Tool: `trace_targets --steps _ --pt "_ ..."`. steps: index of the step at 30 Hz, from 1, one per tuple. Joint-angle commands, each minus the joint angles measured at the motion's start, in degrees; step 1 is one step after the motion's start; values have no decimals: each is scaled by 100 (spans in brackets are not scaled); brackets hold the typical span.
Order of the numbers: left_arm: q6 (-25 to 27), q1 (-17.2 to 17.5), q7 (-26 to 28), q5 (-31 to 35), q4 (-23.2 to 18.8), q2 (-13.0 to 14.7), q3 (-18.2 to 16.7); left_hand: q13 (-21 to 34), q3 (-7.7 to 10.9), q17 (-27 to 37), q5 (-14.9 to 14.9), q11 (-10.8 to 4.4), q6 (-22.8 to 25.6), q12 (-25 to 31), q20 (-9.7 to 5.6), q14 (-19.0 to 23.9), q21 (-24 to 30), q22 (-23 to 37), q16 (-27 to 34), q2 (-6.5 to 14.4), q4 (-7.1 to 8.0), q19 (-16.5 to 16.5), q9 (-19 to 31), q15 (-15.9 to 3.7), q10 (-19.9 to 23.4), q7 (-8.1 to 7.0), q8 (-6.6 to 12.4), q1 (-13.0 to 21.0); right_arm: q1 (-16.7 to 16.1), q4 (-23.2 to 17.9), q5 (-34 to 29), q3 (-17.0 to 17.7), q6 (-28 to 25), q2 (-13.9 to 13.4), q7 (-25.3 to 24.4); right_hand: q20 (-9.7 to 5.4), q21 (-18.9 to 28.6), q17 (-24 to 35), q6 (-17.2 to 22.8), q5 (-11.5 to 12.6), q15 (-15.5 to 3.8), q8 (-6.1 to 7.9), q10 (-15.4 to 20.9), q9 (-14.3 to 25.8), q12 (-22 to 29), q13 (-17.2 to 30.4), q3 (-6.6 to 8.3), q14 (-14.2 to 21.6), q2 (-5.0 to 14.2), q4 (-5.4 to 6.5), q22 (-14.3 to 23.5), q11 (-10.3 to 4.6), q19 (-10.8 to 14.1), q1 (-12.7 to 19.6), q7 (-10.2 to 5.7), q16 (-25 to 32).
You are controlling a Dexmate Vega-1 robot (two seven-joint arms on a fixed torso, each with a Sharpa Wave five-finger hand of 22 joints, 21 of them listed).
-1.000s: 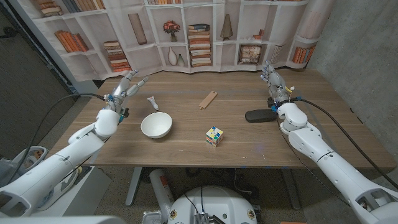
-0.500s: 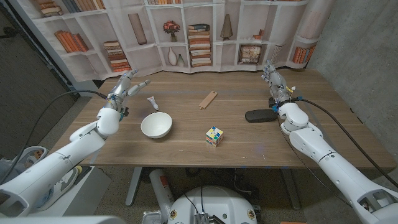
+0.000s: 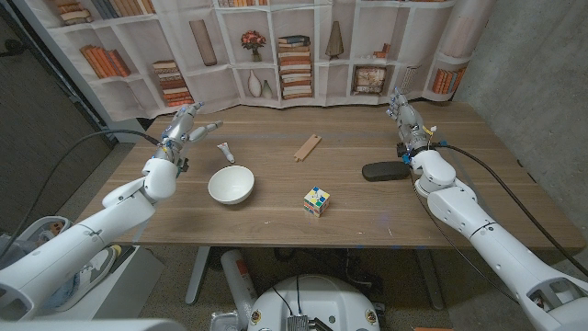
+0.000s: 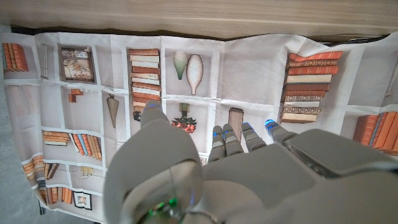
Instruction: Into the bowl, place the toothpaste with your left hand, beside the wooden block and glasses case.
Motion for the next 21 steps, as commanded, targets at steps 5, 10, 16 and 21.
trace_targets --steps 5,10,16,21 --pt "663 119 -165 138 -346 241 -15 36 16 20 39 -83 18 -18 -109 -13 -35 11 -32 -16 -105 -10 9 -100 36 -74 18 189 24 -11 23 21 25 -6 20 -13 -22 31 34 -14 3 -5 58 29 13 24 -20 48 2 10 28 0 50 -38 -9 -17" --pt "837 109 -182 206 -436 290 8 36 23 19 50 -103 14 -21 -175 -42 -53 12 -43 -33 -144 -52 10 -140 40 -90 13 261 -1 -48 27 30 30 -11 10 -9 -35 31 38 -12 6 -4 64 29 13 24 -22 51 3 9 29 9 52 -40 -9 -17" --pt "1141 38 -309 387 -574 368 128 37 23 17 60 -144 -23 -23 -148 -47 -50 12 -45 -59 -178 -42 11 -157 43 -122 -3 321 -70 -166 16 65 11 -47 -55 -10 -51 30 39 -11 8 -4 59 29 10 24 -26 56 5 7 29 5 53 -43 -8 -16" --pt "1235 1 -403 433 -626 420 176 36 16 16 62 -183 -29 -28 -134 -49 -50 12 -45 -91 -205 -40 12 -166 38 -142 -6 369 -104 -214 42 80 -13 -66 -51 -10 -62 29 41 -9 9 -4 67 29 12 24 -28 58 6 5 29 4 58 -45 -7 -17"
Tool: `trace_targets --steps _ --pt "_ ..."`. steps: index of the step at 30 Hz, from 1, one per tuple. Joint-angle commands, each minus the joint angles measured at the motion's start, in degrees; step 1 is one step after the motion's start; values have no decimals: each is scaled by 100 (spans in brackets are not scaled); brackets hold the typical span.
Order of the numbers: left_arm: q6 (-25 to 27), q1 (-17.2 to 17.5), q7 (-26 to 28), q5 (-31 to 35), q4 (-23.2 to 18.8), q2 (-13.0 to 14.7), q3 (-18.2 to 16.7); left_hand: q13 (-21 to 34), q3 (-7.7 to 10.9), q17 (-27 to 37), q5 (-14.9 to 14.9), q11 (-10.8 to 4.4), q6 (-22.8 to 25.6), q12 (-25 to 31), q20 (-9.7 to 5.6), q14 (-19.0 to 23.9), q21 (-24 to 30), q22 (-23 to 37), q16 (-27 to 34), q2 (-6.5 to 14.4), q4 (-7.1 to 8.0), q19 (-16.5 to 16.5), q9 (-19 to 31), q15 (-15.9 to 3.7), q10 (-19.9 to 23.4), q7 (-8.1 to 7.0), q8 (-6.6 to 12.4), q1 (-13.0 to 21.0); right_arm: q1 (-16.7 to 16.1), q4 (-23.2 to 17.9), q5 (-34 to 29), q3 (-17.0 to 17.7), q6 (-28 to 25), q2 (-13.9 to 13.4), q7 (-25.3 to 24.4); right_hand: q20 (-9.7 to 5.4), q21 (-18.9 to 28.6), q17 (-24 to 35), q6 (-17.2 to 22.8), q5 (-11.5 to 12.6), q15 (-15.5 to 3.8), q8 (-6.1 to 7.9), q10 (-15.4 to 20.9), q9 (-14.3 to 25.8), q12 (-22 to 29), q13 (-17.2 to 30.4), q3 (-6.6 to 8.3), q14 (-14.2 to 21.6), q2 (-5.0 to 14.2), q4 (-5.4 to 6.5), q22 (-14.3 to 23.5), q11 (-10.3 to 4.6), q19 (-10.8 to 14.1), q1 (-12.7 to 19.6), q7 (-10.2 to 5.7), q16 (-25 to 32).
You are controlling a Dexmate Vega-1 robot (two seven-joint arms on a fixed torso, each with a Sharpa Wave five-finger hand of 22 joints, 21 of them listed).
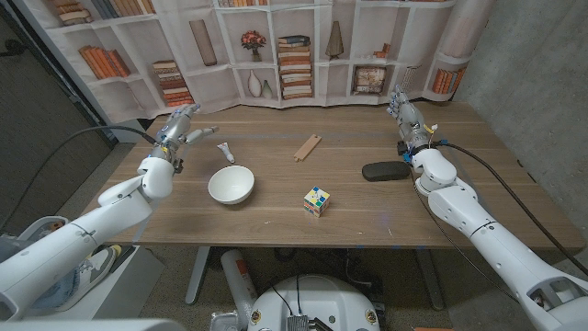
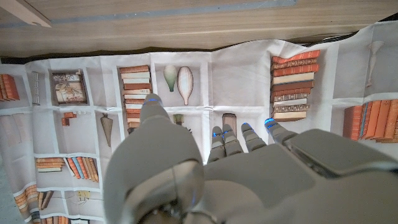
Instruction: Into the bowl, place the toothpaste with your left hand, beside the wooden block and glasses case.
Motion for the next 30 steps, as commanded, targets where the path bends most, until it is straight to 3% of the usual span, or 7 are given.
trace_targets --steps 1,12,17,30 --pt "382 -88 -213 182 -190 145 135 7 -7 15 41 -81 -8 -5 25 -27 -4 13 0 -13 -45 -1 13 -143 0 -61 -6 97 -95 -141 31 45 -27 -37 -53 -6 -21 30 45 -9 12 -3 68 30 12 24 -30 67 6 4 30 3 60 -47 -7 -14" --pt "530 -272 -523 530 -270 320 398 7 -25 12 42 -115 -1 -8 32 -42 -3 14 -4 -76 -89 6 14 -170 6 -100 -4 182 -167 -318 -43 74 -57 -64 -191 -4 -49 29 64 -6 21 2 94 30 18 25 -36 88 12 0 31 8 79 -53 2 -10" --pt "849 -381 -785 783 -394 426 527 7 -35 11 44 -152 -9 -8 39 -38 -2 14 -2 -108 -107 10 15 -190 14 -114 -8 225 -222 -391 -51 101 -83 -56 -282 -4 -58 28 69 -5 18 3 101 30 19 25 -38 97 15 -1 31 7 84 -55 -3 -9" --pt "941 -641 -1107 905 -273 399 693 7 -59 10 49 -186 0 -14 58 -53 3 16 -6 -169 -133 28 17 -208 15 -150 -7 308 -204 -361 -64 119 -114 -26 -347 -1 -87 28 88 -4 16 7 124 30 24 25 -42 116 24 -4 32 -1 97 -60 -6 -6"
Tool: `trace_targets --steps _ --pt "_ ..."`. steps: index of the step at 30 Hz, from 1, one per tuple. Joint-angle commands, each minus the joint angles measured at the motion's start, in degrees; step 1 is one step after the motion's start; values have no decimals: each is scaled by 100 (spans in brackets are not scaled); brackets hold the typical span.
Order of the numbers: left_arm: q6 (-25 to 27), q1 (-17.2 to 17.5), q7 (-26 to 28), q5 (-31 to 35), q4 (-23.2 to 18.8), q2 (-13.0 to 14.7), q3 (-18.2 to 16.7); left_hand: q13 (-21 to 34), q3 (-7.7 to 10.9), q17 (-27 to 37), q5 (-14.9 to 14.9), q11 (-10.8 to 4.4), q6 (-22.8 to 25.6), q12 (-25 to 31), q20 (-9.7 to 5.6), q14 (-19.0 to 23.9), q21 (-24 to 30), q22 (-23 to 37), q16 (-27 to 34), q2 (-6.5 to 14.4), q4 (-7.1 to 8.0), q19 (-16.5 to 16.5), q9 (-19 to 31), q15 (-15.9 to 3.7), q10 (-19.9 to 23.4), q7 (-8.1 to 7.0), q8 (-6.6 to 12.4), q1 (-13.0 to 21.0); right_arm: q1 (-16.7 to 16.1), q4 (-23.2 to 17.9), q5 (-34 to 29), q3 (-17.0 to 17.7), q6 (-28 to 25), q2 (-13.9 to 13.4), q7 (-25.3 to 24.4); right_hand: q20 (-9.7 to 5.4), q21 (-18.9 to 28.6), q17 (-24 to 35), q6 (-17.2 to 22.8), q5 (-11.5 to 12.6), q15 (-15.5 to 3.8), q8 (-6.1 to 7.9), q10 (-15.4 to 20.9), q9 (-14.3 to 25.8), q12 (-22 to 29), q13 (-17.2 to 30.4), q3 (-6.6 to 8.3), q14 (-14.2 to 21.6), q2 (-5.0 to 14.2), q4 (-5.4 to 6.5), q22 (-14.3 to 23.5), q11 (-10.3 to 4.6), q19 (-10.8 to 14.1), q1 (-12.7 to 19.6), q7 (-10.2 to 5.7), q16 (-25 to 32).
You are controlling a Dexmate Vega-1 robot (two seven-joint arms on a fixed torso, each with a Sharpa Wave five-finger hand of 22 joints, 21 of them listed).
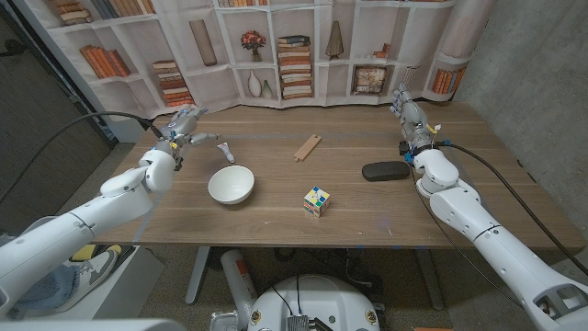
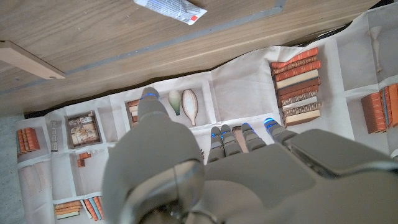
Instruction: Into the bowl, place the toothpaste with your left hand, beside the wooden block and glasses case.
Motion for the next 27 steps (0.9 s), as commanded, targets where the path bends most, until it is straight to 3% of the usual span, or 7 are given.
trace_targets --steps 1,12,19,27 --pt "271 -271 -399 267 6 29 227 8 -21 10 26 -80 9 -15 40 -55 2 17 -7 -5 -41 6 17 -206 -6 -39 -8 84 15 11 -28 19 -41 28 -73 0 -16 28 58 -4 6 8 61 30 26 25 -27 64 -6 11 32 5 35 -31 3 -7" --pt "816 -334 -887 543 -322 240 360 8 -31 5 32 -97 51 4 4 -95 -9 14 -17 -42 -64 -12 20 -227 63 -49 5 195 146 147 78 25 -89 140 -85 2 -42 27 61 -3 12 6 76 30 28 25 -33 71 -3 8 33 18 41 -37 13 -9" --pt "1040 -236 -932 618 -455 300 373 8 -46 3 25 -109 27 -10 143 -99 2 13 -13 -73 -71 23 22 -169 46 -22 -8 277 173 115 70 18 -114 242 -254 23 -55 33 144 -5 21 33 144 31 50 26 -57 150 -10 20 35 32 100 -75 23 19" --pt "1200 -202 -1104 651 -620 483 329 9 -106 4 -3 -109 -51 -40 149 -124 1 15 -17 -150 -49 29 25 -157 -21 -40 -40 282 161 49 12 18 -118 207 -286 24 -73 35 166 -7 22 36 166 32 54 27 -78 166 -26 24 36 34 119 -100 29 20"
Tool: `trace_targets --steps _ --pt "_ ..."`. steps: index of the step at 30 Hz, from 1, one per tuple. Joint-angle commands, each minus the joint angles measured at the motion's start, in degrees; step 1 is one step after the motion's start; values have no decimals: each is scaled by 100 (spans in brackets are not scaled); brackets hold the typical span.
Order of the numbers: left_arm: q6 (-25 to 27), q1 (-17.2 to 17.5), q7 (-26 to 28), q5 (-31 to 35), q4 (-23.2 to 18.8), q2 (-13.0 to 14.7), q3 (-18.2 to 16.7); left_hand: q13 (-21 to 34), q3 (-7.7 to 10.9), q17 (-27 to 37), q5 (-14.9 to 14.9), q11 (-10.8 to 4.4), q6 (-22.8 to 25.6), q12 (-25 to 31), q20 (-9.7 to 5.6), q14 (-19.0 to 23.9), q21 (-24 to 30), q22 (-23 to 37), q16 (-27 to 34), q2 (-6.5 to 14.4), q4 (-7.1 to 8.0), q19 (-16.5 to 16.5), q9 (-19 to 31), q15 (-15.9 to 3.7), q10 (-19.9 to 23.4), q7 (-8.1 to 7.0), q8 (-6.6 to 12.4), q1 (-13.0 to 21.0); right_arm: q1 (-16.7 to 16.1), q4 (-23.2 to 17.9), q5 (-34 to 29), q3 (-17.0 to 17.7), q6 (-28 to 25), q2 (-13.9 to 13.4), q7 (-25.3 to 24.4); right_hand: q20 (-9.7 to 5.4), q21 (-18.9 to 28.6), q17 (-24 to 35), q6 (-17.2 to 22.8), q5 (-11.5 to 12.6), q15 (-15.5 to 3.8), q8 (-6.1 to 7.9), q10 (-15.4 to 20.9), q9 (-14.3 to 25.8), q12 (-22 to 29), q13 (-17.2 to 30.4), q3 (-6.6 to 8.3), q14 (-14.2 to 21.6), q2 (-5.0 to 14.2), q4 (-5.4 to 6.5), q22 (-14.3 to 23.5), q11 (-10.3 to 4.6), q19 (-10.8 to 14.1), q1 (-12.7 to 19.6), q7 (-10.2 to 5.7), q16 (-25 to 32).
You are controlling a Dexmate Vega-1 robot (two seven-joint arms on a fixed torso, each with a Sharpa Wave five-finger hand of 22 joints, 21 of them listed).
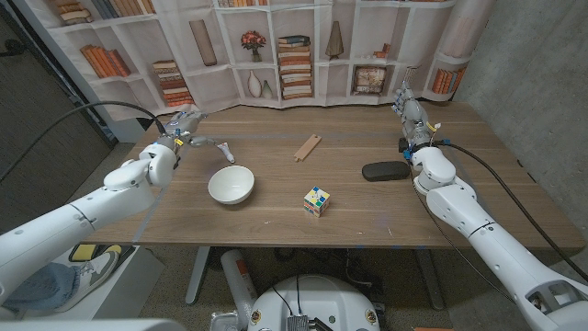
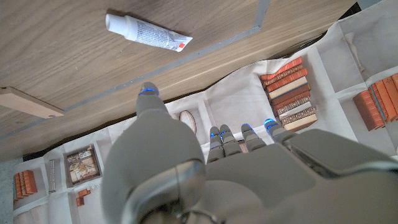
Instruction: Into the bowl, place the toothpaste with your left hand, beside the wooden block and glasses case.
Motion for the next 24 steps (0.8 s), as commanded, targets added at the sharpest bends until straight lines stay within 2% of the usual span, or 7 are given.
trace_targets --steps 1,7,9,10,12,18,24 --pt "408 21 -345 184 -281 239 34 10 -60 16 -10 9 -95 -25 42 -90 -1 16 -21 -68 -14 -4 27 -139 -82 -12 -21 34 16 -65 -38 -2 -26 21 -103 -5 -23 35 64 -7 -2 35 49 32 54 27 -13 60 -27 6 6 12 48 -39 9 18" --pt "587 -98 -596 338 -354 268 131 12 -105 17 -34 -49 -196 -26 89 -122 -5 17 -23 -114 2 -10 31 -90 -95 -10 -52 53 -1 -101 -29 10 -33 24 -124 -2 -36 34 77 -6 2 37 51 32 52 27 -19 64 -28 6 7 4 54 -46 11 15" --pt "567 -146 -667 409 -354 280 189 18 -145 17 -58 -69 -121 62 86 -108 -4 19 -4 -144 18 -5 35 -113 146 -47 -11 81 -5 -94 -18 17 -4 36 -115 -2 -42 34 74 -6 2 34 53 32 52 27 -21 66 -27 6 7 0 56 -47 8 14" --pt "596 -171 -693 468 -356 271 222 21 -163 16 -68 -137 -86 99 85 -96 -4 19 3 -153 26 -4 37 -127 258 -64 4 97 -6 -89 -15 20 13 42 -111 -4 -43 34 73 -6 6 33 54 32 52 27 -21 67 -27 6 7 4 59 -48 6 14" --pt "555 -237 -839 499 -348 285 274 24 -181 16 -78 -145 -72 133 78 -54 -4 20 20 -161 34 -2 38 -154 369 -89 9 112 -6 -89 -18 21 23 37 -99 -3 -51 34 71 -5 8 31 56 32 52 27 -24 67 -28 5 7 2 59 -50 5 12" --pt "613 -469 -1186 937 -330 255 543 26 -207 15 -92 -107 -121 71 78 -47 -5 20 19 -172 45 -4 40 -160 246 -92 -11 138 -12 -86 -16 29 55 43 -89 -1 -63 33 66 -4 7 26 64 33 52 28 -29 72 -29 4 8 4 69 -54 3 10" --pt "603 -586 -1450 1140 -306 207 629 23 -233 15 -107 -210 -252 2 91 -52 -4 20 11 -168 52 3 41 -165 99 -218 -55 201 -29 -72 12 37 76 59 -77 -1 -74 33 70 -3 5 25 66 33 51 28 -33 78 -29 3 8 4 72 -58 -2 10"
